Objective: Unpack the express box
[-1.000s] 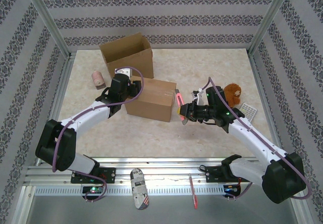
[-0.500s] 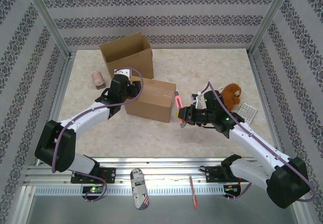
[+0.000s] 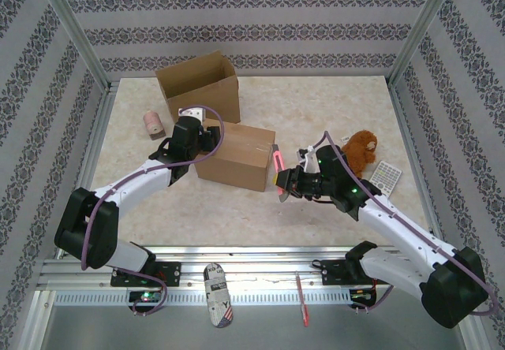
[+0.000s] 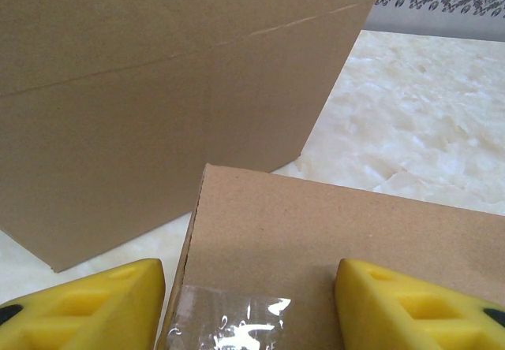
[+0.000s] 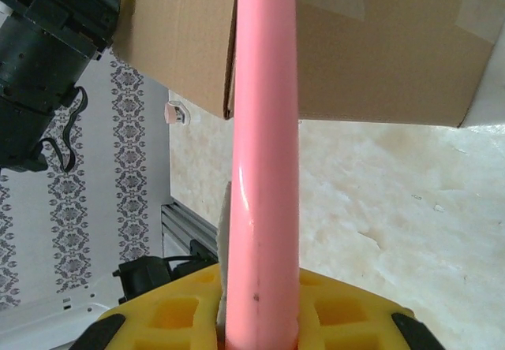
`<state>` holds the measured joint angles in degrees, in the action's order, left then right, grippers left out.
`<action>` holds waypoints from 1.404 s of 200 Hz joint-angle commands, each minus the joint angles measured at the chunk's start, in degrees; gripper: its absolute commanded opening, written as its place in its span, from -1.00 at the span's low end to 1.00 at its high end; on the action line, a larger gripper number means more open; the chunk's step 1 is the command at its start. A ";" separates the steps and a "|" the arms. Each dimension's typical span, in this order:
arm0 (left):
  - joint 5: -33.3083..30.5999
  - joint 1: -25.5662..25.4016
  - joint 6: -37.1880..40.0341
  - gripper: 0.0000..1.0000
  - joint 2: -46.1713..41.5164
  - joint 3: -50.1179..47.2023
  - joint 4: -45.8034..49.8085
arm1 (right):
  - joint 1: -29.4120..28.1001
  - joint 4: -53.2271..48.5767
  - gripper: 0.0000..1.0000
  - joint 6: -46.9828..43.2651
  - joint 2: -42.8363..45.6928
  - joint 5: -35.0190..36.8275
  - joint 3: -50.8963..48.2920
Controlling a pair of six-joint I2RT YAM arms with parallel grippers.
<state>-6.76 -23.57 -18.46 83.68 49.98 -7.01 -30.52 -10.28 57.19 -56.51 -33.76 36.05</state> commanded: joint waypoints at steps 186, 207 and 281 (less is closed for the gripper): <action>-1.08 -0.59 -0.68 0.18 6.10 -5.03 17.02 | -8.67 3.31 -1.00 8.58 9.28 0.67 -7.37; -1.04 -0.58 -0.70 0.18 6.12 -4.99 16.99 | -9.13 2.66 -1.00 8.73 10.25 1.49 -7.65; 2.16 -0.69 -0.90 0.29 -0.04 0.17 21.41 | -6.97 -14.09 -1.00 -0.84 17.03 14.99 -0.14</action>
<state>-6.70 -23.57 -19.75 82.96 51.35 -4.82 -38.35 -15.90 62.24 -41.74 -26.04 30.57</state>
